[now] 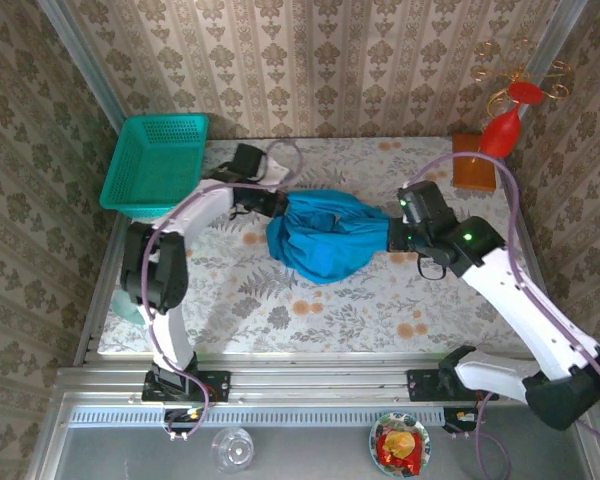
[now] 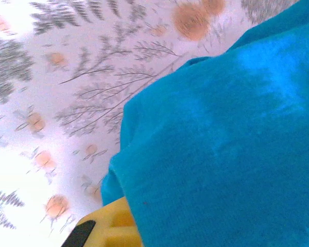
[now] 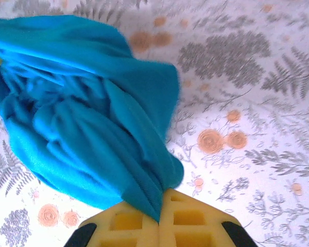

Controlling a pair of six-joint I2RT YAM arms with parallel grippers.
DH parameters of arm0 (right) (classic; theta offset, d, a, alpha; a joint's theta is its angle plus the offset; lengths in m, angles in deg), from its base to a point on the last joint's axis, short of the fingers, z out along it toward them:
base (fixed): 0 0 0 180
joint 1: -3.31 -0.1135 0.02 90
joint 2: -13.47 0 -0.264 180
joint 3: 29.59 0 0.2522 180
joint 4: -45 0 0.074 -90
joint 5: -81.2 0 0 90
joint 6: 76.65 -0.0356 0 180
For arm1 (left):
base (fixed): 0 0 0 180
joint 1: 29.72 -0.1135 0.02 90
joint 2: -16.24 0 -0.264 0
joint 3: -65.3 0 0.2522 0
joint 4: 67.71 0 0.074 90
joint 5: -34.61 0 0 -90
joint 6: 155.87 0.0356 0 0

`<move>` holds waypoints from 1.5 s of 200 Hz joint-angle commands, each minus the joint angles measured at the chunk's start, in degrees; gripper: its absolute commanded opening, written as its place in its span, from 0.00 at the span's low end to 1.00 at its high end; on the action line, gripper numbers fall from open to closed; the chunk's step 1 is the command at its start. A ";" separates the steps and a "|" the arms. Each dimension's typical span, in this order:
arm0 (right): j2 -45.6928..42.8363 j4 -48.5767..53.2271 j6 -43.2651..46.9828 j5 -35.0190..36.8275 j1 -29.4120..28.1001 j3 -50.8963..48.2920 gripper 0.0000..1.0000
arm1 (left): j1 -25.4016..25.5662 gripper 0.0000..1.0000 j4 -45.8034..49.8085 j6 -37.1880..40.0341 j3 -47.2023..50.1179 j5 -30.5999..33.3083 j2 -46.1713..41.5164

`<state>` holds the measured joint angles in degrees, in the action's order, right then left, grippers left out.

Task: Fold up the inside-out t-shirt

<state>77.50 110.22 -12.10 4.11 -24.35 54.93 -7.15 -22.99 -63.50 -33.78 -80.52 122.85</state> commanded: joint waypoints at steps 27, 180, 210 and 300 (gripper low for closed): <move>-7.48 5.64 1.36 3.70 11.67 -3.43 0.00 | -11.23 0.00 -8.31 -12.85 12.41 -19.96 -9.58; 20.61 -15.41 -10.30 -16.31 -9.05 -4.15 0.42 | -7.81 0.10 -11.85 -18.98 25.33 -22.68 -13.43; 29.72 -20.17 -9.30 -18.10 -11.60 0.27 0.51 | -7.68 0.13 -12.35 -19.30 25.75 -22.61 -14.19; 42.65 -25.35 -9.14 -21.77 -11.72 5.44 0.23 | -7.80 0.34 -11.30 -18.29 24.52 -18.55 -12.83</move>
<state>121.14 85.87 -21.54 -16.22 -36.18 58.87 -14.80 -34.97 -82.80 -8.80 -101.10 109.60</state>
